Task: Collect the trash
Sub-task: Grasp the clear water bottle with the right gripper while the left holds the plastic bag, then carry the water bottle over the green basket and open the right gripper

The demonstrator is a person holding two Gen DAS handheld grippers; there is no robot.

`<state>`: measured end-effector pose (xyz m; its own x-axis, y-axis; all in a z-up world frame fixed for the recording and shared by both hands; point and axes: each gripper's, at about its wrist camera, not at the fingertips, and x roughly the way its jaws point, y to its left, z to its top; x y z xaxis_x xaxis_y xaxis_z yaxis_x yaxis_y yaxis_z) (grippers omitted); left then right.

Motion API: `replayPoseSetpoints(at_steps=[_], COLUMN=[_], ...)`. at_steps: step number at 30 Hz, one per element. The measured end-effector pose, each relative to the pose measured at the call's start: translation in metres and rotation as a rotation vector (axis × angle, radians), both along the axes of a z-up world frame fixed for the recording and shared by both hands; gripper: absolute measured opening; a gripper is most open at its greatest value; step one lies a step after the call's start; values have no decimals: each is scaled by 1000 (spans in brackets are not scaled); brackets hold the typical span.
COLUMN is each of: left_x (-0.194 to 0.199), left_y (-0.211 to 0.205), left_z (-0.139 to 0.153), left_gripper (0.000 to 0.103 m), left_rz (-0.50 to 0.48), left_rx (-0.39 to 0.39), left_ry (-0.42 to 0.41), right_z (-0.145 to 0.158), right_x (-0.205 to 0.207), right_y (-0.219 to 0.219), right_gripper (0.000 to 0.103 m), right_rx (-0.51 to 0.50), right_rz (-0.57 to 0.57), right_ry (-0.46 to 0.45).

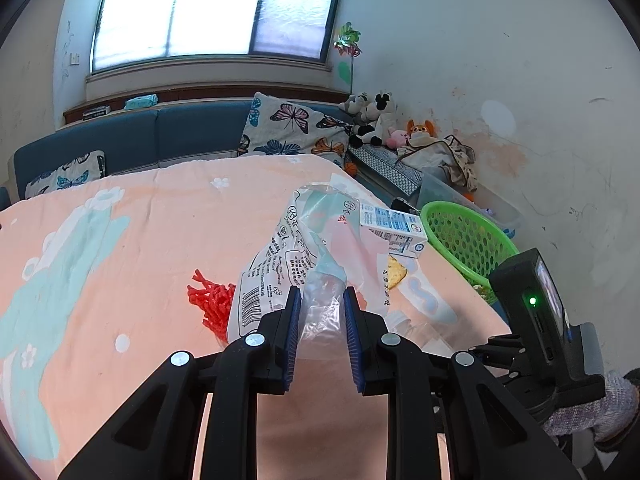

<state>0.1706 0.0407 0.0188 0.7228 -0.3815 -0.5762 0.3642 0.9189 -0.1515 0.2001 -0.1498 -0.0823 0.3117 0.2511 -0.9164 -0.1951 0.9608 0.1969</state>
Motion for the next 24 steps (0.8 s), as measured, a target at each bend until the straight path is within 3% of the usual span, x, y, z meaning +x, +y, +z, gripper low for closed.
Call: replayPoseSetpoints(at_steps=[10, 19, 24], left_x=[1, 12, 22], left_y=[-16, -58, -83], left_z=[8, 25, 31], left_gripper=[21, 21, 21], left_rz=[-20, -81, -90], left_rx=[1, -10, -4], left_ry=[-13, -12, -10], right_z=[38, 68, 67], right_x=[0, 41, 70], right_y=[-48, -161, -229], right_gripper=[57, 57, 57], right_rx=[111, 173, 144], right_rz=[-22, -193, -284], right_ry=[-61, -81, -82])
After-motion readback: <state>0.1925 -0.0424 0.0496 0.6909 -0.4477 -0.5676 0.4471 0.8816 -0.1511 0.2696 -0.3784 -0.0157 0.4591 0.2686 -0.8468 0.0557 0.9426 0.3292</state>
